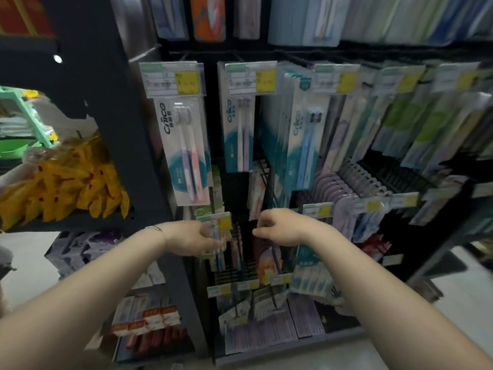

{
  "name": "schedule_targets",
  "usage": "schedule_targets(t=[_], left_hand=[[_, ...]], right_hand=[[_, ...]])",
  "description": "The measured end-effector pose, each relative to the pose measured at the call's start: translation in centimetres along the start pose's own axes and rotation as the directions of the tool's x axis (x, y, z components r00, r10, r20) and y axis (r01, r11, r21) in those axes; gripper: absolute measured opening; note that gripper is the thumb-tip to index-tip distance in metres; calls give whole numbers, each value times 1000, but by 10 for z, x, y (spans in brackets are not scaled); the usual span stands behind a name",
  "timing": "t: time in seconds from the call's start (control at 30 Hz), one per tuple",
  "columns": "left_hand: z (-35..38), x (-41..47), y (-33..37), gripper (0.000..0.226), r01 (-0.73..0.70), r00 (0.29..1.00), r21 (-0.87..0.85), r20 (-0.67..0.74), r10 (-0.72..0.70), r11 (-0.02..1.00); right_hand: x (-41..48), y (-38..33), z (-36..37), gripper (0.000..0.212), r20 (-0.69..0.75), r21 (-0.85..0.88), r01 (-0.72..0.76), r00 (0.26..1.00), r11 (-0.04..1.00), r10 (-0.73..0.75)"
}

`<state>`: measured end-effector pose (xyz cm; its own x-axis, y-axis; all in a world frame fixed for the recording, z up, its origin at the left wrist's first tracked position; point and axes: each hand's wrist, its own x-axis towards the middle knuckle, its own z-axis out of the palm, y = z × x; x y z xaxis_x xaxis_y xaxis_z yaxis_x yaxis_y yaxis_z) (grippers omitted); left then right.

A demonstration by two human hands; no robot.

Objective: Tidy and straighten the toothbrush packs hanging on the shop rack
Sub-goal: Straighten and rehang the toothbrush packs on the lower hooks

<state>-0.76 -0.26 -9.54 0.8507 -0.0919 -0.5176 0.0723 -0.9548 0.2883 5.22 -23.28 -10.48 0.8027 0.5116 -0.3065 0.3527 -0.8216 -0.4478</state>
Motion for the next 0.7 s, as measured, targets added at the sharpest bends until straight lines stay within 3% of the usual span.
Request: schedule_targets(t=[0.13, 0.33, 0.7], left_hand=[[-33, -14, 33, 30, -91, 976, 5, -200, 90, 996], [-71, -17, 92, 41, -158, 893, -60, -435, 117, 986], [-91, 15, 187, 39, -92, 875, -33, -480, 65, 995]], right_hand=[[-23, 2, -42, 33, -178, 0, 51, 983, 999, -50], [-49, 23, -104, 32, -354, 18, 73, 933, 997, -61], [-76, 94, -181, 29, -414, -132, 29, 907, 991, -82]])
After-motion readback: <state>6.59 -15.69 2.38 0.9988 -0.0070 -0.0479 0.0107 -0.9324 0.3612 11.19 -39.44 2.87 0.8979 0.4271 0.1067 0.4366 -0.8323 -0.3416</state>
